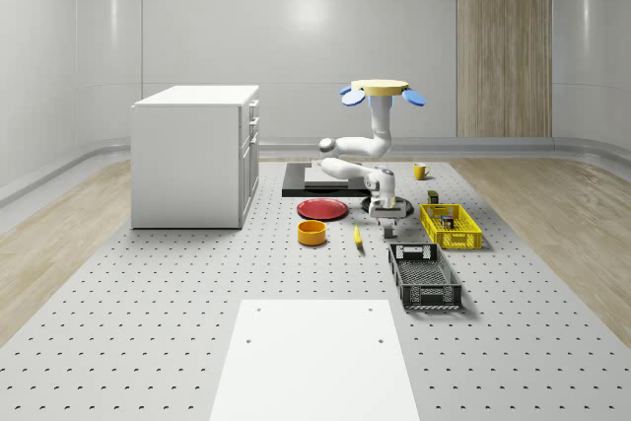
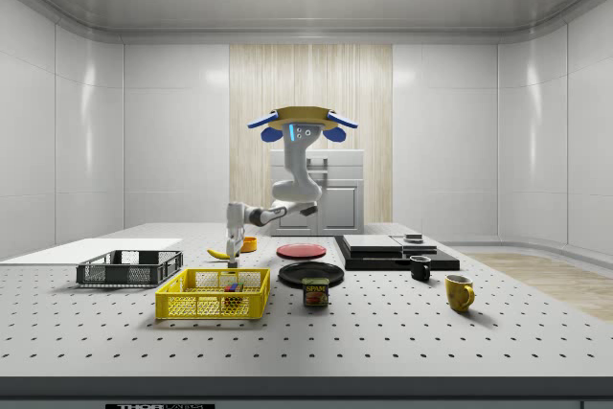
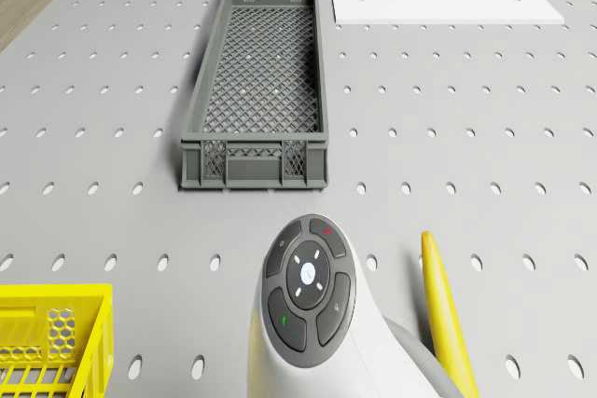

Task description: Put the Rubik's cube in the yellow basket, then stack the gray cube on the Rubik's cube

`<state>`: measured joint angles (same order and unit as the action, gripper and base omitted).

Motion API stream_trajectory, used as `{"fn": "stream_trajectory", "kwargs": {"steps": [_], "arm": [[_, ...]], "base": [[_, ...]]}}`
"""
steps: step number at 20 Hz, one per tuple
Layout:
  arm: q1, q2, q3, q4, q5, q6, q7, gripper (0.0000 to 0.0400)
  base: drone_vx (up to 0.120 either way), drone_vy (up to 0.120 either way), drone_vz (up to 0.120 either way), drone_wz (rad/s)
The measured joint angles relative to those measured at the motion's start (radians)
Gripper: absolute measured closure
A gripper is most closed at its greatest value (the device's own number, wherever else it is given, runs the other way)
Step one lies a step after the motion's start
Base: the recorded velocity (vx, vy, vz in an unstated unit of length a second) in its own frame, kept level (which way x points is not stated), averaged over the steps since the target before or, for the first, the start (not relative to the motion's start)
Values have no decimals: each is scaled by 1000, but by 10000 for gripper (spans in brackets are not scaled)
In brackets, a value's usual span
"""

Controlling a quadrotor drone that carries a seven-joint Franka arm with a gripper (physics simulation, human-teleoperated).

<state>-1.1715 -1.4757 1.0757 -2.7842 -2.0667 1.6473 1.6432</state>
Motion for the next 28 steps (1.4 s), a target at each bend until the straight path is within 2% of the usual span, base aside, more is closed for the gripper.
{"fn": "stream_trajectory", "kwargs": {"steps": [5, 15, 17, 20, 23, 28], "arm": [[-7, 7, -36, 19, -35, 14, -2, 0], [-34, 35, -57, 61, -61, 16, -7, 0], [-35, 38, -60, 64, -65, 16, -8, 59], [-35, 42, -63, 67, -68, 15, -10, 107], [-34, 45, -65, 68, -71, 13, -11, 130], [-32, 49, -66, 68, -74, 10, -13, 144]], "base": [[0, 0, 0, 0], [0, 0, 0, 0], [0, 0, 0, 0], [0, 0, 0, 0], [0, 0, 0, 0], [0, 0, 0, 0]]}}
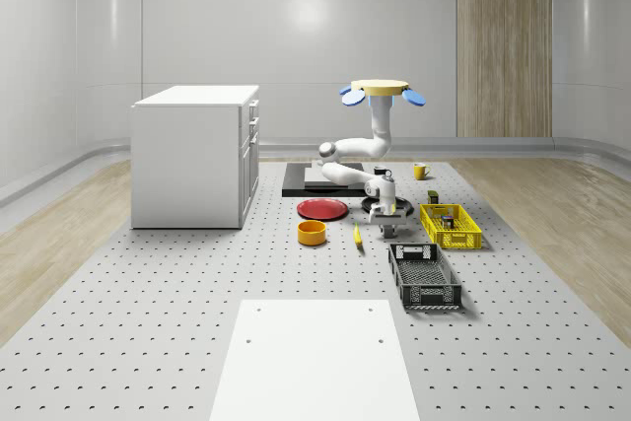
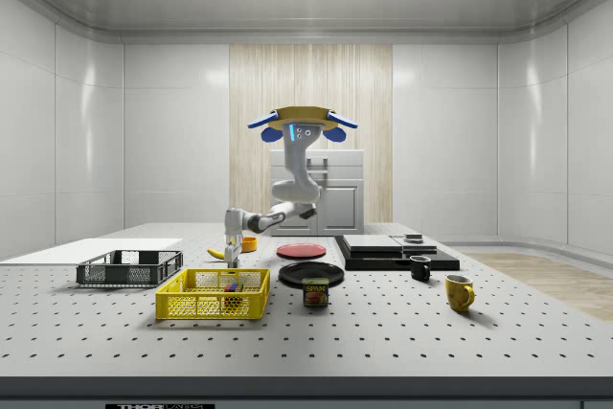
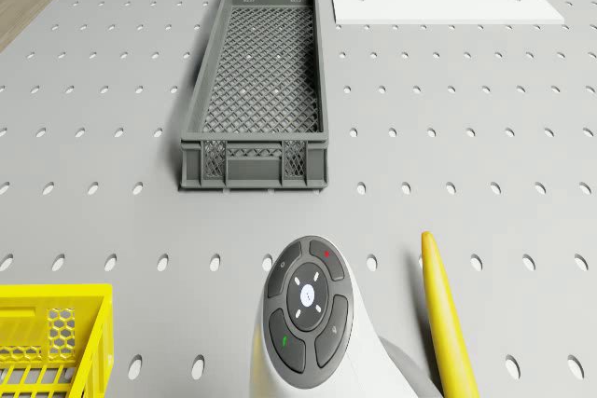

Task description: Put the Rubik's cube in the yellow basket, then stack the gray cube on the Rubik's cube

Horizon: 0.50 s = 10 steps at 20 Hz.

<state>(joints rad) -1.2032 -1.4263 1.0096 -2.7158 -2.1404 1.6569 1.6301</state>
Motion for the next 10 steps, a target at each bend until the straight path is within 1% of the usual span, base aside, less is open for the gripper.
{"fn": "stream_trajectory", "kwargs": {"steps": [3, 6, 10], "arm": [[4, 1, 8, -5, 6, -7, -1, 147], [11, 1, 32, -20, 28, -22, -1, 149], [21, -1, 72, -42, 65, -45, 1, 150]], "base": [[0, 0, 0, 0], [0, 0, 0, 0], [0, 0, 120, 0]]}}
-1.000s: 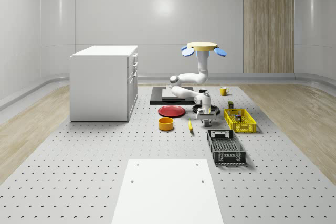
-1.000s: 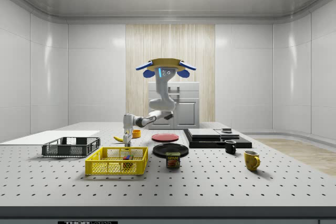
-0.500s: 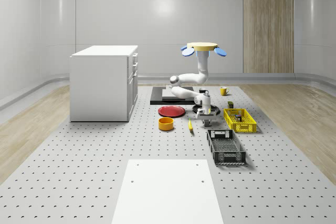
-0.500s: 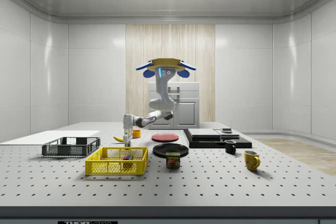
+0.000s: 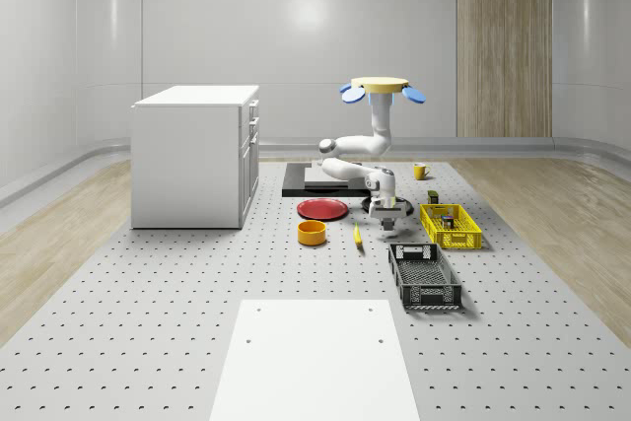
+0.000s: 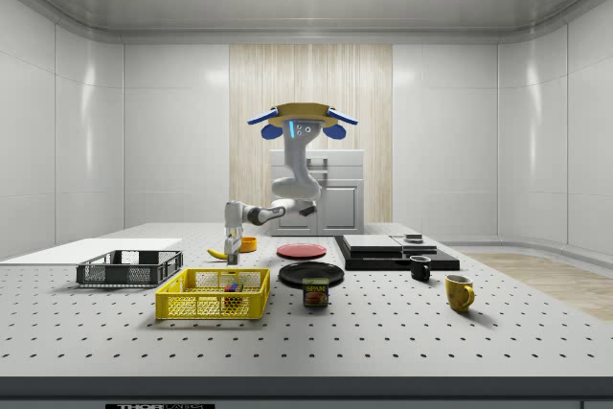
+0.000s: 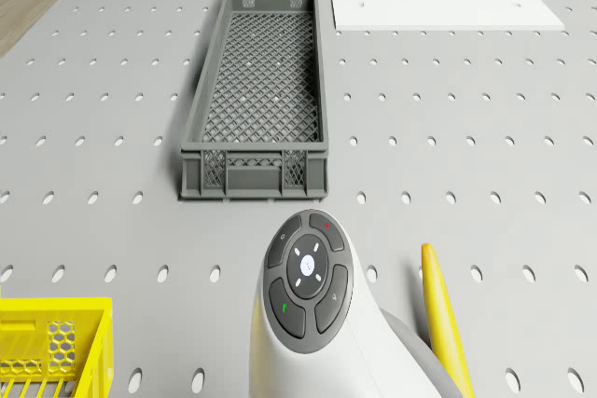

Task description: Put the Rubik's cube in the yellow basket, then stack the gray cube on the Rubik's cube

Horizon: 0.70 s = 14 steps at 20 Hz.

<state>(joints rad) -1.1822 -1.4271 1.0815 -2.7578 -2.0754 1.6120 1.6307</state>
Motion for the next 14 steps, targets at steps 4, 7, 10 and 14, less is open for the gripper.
{"fn": "stream_trajectory", "kwargs": {"steps": [4, 7, 10, 14], "arm": [[5, -1, 24, -11, 22, -12, 1, 150], [6, -1, 33, -16, 31, -17, 2, 150], [6, -2, 38, -18, 36, -18, 2, 150], [6, -3, 41, -19, 39, -19, 3, 150]], "base": [[-60, 40, 120, 0], [-120, 120, 120, 0], [-120, 120, 120, 0], [-100, 120, 60, 0]]}}
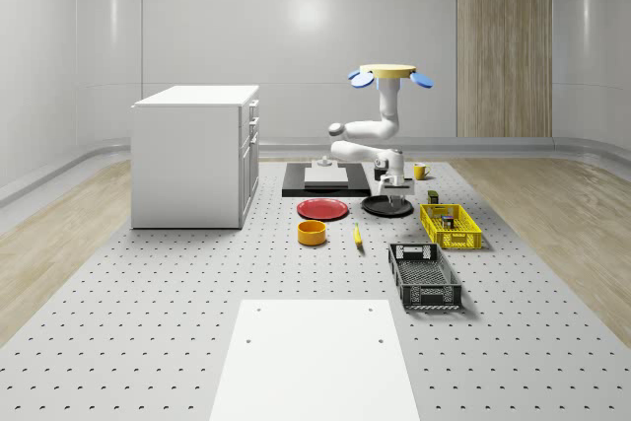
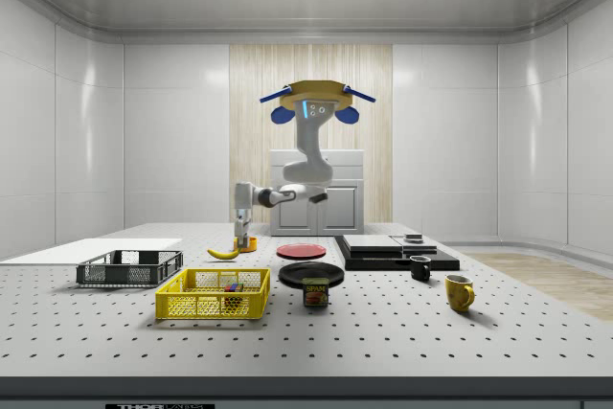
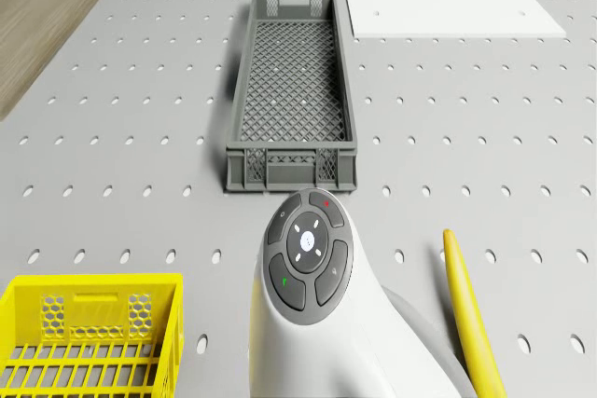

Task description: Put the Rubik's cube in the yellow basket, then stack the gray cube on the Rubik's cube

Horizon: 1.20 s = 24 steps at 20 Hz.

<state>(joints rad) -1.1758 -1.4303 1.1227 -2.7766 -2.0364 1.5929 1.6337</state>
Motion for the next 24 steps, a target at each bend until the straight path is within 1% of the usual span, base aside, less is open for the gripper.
{"fn": "stream_trajectory", "kwargs": {"steps": [21, 24], "arm": [[-2, -5, 3, 0, 4, 4, 2, 150], [-3, -6, 3, 0, 5, 4, 2, 150]], "base": [[0, 120, 0, 0], [-93, 120, 0, 0]]}}
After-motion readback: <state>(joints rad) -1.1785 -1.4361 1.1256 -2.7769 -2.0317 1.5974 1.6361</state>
